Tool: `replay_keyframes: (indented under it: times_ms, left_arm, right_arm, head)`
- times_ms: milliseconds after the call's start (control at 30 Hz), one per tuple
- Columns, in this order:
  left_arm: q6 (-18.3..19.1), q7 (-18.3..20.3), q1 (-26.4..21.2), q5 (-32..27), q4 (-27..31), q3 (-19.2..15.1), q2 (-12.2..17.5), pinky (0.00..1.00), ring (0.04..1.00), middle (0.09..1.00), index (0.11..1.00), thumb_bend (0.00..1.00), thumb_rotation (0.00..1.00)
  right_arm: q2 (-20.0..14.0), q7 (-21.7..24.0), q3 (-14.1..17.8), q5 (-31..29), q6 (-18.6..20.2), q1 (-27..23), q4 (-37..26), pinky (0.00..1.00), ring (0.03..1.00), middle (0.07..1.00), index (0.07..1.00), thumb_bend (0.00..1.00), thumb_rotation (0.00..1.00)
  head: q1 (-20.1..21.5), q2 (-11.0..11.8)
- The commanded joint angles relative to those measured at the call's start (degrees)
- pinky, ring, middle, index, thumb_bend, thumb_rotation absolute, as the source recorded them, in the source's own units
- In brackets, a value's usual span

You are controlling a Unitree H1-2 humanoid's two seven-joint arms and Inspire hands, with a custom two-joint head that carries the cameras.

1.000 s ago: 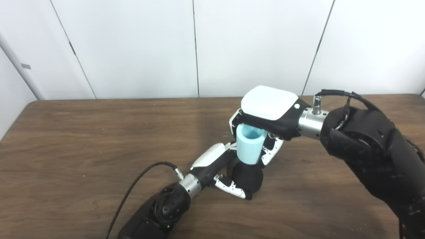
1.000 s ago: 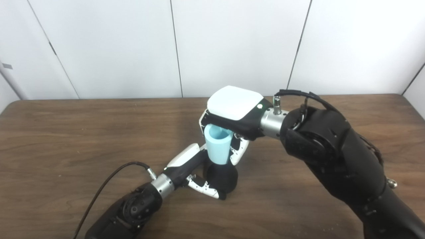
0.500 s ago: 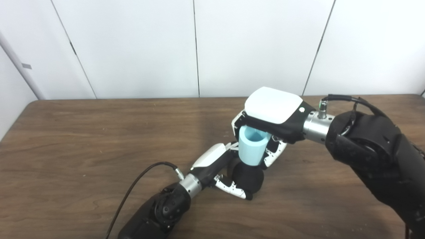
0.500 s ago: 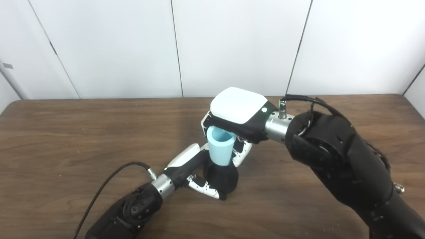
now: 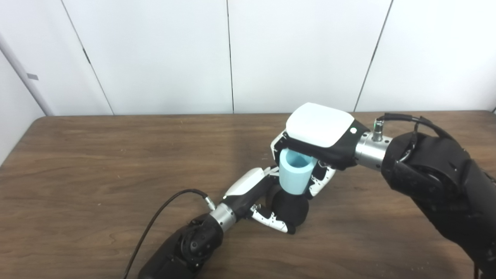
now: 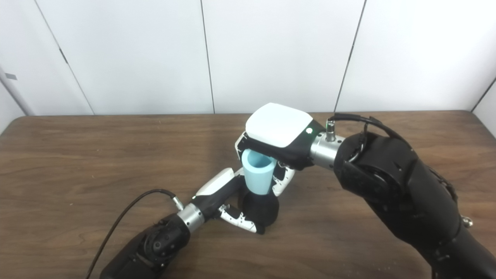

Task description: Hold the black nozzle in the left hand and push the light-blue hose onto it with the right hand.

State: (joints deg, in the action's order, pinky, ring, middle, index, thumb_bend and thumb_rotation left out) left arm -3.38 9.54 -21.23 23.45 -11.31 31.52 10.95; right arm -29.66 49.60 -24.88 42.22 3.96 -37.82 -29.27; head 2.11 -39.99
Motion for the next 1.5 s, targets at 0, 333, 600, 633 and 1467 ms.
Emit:
replay_keyframes:
  times_ms: [0, 333, 600, 633, 1467]
  left_arm:
    - [9.6, 8.9, 6.8, 2.6, -5.5, 3.1, 4.0, 1.0, 0.976, 0.813, 0.479, 0.52, 0.06]
    - [9.9, 9.0, 7.0, 2.6, -4.9, 3.2, 4.2, 1.0, 0.975, 0.813, 0.479, 0.52, 0.06]
    - [9.8, 9.1, 6.9, 2.7, -4.9, 3.3, 4.2, 1.0, 0.976, 0.813, 0.479, 0.52, 0.06]
    - [9.7, 9.1, 6.9, 2.7, -4.9, 3.3, 4.2, 1.0, 0.976, 0.813, 0.479, 0.52, 0.06]
    - [9.8, 9.1, 6.9, 2.6, -4.7, 3.4, 4.3, 1.0, 0.975, 0.809, 0.48, 0.52, 0.06]
  right_arm:
    - [-3.2, 3.8, -2.1, -0.7, -2.8, 2.7, 0.2, 0.1, 0.179, 0.47, 0.481, 0.53, 0.0]
    - [-3.3, 0.9, -2.2, 1.1, -4.2, 4.6, 0.7, 0.08, 0.168, 0.47, 0.481, 0.53, 0.0]
    - [-3.8, -2.8, -1.7, 2.7, -6.4, 6.6, 0.9, 0.12, 0.194, 0.41, 0.5, 0.53, 0.0]
    - [-3.8, -3.4, -1.6, 3.0, -6.7, 6.9, 0.9, 0.12, 0.195, 0.402, 0.503, 0.52, 0.0]
    - [-2.1, -3.6, -1.7, 2.6, -6.3, 5.6, 2.7, 0.18, 0.24, 0.401, 0.508, 0.52, 0.0]
  head:
    - [0.1, -0.1]
    - [0.0, -0.3]
    - [0.0, -0.2]
    - [0.0, -0.2]
    - [0.0, -0.2]
